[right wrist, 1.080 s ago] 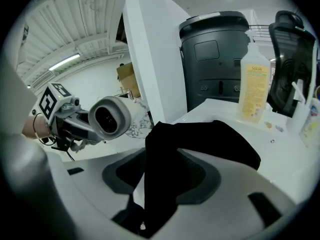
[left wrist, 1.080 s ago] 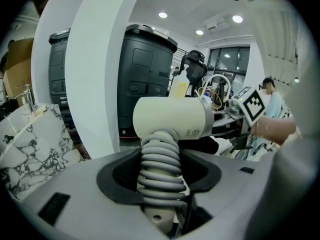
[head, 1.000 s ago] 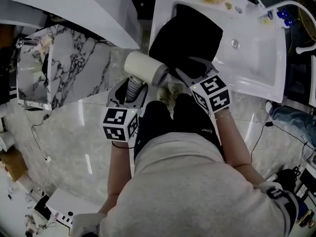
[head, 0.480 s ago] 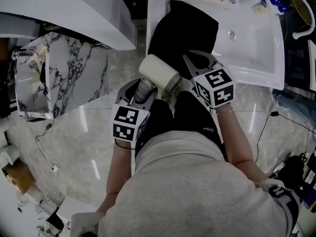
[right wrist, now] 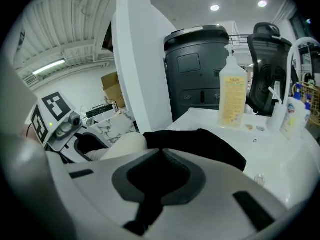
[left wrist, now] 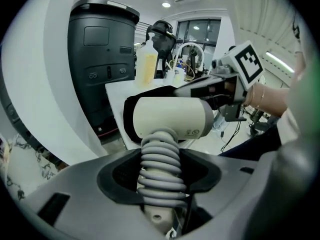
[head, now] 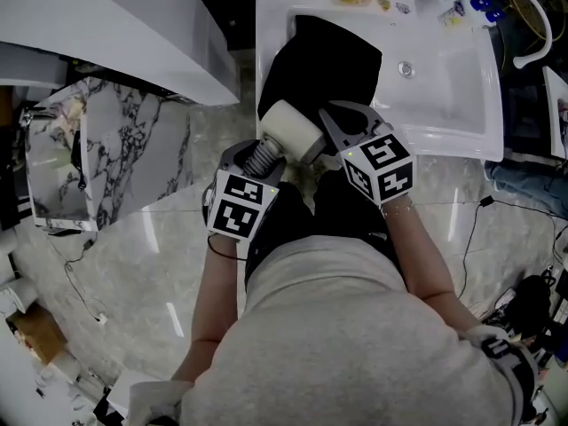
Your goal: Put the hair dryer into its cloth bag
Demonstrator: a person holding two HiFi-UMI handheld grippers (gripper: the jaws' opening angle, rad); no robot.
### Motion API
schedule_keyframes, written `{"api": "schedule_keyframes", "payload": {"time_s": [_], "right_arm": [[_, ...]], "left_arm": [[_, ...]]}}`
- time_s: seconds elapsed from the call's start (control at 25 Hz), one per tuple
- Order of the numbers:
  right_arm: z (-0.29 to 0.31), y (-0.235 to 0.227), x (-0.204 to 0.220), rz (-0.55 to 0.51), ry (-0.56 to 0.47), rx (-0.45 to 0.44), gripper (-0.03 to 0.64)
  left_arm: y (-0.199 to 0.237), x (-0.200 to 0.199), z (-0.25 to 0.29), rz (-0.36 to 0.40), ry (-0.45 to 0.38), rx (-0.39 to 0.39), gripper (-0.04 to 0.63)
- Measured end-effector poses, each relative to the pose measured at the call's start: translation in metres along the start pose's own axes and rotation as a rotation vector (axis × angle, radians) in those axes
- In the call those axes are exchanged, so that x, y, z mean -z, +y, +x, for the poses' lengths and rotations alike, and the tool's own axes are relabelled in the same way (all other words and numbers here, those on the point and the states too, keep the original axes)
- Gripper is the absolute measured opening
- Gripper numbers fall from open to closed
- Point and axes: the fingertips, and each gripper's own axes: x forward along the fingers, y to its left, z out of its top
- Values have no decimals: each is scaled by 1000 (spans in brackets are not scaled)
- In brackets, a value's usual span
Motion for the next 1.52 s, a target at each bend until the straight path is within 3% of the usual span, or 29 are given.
{"api": "schedule_keyframes", "payload": {"time_s": [0.36,0.8,1.2,1.52], "right_arm": [[0,2,-13,-13,-30,-58,12],[-1,-2,-14,4,-30,-116,12],[7,4,-3,45,-4,-176,12],[10,4,1,62,7,-193,12]], "left_arm": [[-6,-20,25,41,49,4,230],[13,-33,43,-39,78,-54,230],[26,-38,61,7,192,-130,230],[29,-51,75,63,225,-172,230]]}}
